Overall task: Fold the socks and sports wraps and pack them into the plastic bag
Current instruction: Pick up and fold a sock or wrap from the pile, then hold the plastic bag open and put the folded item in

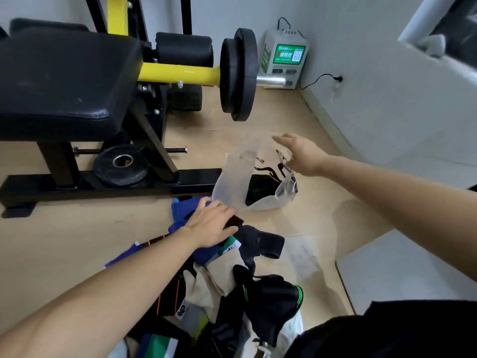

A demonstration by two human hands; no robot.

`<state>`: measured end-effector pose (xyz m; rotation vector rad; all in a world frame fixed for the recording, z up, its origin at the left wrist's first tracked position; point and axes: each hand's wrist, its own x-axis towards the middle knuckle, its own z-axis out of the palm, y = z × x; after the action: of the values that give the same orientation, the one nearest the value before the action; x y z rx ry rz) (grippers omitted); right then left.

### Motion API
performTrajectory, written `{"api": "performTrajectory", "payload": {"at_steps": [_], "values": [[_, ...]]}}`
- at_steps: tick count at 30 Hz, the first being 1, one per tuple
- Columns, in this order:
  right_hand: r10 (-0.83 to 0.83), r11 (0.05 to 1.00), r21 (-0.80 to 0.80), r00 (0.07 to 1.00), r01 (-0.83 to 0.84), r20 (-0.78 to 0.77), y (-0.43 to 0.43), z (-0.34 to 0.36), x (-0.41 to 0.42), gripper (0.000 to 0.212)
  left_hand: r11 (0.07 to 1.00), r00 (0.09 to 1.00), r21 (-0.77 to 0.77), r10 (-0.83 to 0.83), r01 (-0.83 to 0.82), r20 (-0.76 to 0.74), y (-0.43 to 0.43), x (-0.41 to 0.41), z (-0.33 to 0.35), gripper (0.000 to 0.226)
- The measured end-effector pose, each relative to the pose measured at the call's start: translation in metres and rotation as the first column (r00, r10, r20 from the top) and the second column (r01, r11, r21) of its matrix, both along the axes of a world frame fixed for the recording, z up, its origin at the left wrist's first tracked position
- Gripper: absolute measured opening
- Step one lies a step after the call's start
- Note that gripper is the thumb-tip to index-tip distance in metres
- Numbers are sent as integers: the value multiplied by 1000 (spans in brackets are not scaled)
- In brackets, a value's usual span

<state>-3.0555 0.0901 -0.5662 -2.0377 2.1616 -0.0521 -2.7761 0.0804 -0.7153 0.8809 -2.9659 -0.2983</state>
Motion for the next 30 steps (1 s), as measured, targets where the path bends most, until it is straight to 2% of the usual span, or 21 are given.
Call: {"api": "performTrajectory", "payload": {"at_steps": [5, 8, 10, 12, 15, 17, 19, 20, 22, 24, 27, 29, 30], "values": [[91, 993, 70, 995, -93, 40, 8, -14, 15, 70, 977, 990, 174, -105, 121, -99, 18, 15, -11, 55], [130, 990, 45, 987, -135, 99, 23, -12, 32, 52, 986, 968, 36, -151, 161, -202, 18, 28, -16, 50], [174, 985, 0, 980, -175, 93, 40, -16, 46, 39, 994, 962, -34, -107, 102, -251, 17, 41, -19, 42], [259, 966, -40, 961, -256, 100, 62, -24, 61, 30, 999, 970, -28, -45, 39, -238, 18, 55, -19, 32], [356, 926, 72, 921, -370, 157, 89, -43, 80, 22, 998, 990, 24, -61, 65, -128, 26, 75, -33, 30], [341, 887, 241, 910, -395, 235, 101, -60, 92, 20, 986, 994, 125, -113, 113, -4, 40, 82, -46, 51], [320, 840, 355, 903, -411, 288, 109, -82, 101, 23, 962, 962, 254, -157, 98, 225, 58, 84, -57, 80], [308, 822, 391, 900, -414, 307, 113, -93, 104, 25, 958, 922, 273, -184, 90, 341, 65, 84, -65, 85], [284, 798, 445, 905, -406, 316, 119, -111, 109, 34, 960, 886, 252, -222, 125, 407, 75, 83, -77, 75], [277, 777, 485, 910, -402, 309, 124, -123, 112, 44, 963, 911, 234, -215, 136, 353, 76, 82, -80, 53], [270, 771, 500, 913, -395, 305, 128, -135, 116, 55, 963, 951, 268, -81, -2, 297, 67, 76, -73, 27], [214, 800, 480, 919, -359, 331, 128, -139, 119, 62, 891, 981, 429, 75, -146, 178, 60, 68, -60, 22], [175, 817, 469, 919, -335, 353, 128, -139, 121, 66, 807, 982, 559, 161, -189, 100, 56, 63, -52, 20]]}}
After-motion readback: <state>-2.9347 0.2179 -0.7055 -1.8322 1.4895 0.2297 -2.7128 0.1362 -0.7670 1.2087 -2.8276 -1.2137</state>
